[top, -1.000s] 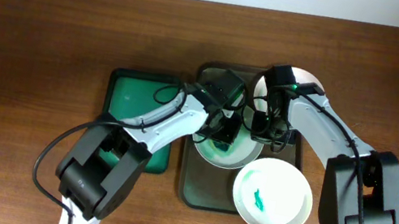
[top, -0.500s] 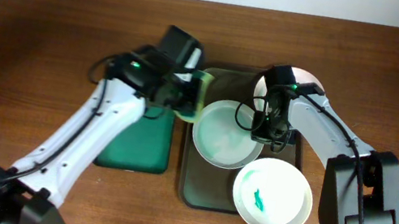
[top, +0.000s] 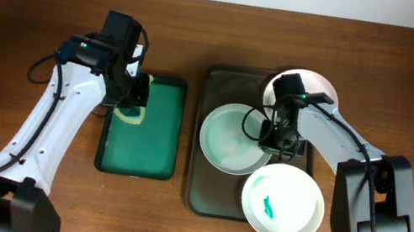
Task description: Clean dirty plates on tray and stack at the side
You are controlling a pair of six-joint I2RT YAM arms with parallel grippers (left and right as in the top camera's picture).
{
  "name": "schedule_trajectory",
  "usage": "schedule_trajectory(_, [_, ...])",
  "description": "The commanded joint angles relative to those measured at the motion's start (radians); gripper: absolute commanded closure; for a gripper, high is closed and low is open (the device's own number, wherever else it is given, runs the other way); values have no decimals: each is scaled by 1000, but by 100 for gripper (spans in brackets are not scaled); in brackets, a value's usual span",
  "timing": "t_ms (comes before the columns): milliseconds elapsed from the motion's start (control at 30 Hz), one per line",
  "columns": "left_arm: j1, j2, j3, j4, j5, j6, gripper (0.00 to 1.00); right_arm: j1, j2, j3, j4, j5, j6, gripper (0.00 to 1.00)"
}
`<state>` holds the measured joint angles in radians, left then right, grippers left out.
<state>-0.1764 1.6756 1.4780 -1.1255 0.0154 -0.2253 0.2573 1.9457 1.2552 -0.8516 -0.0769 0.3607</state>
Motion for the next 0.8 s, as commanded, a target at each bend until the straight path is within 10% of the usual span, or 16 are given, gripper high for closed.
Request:
schedule_trajectory(0, [3, -2, -27, 6, -76, 18, 100, 5, -13, -8, 10, -5, -4, 96])
schedule_trajectory(767, [3, -2, -27, -21, -118, 18, 100, -2, -49, 393, -360, -124, -94, 96])
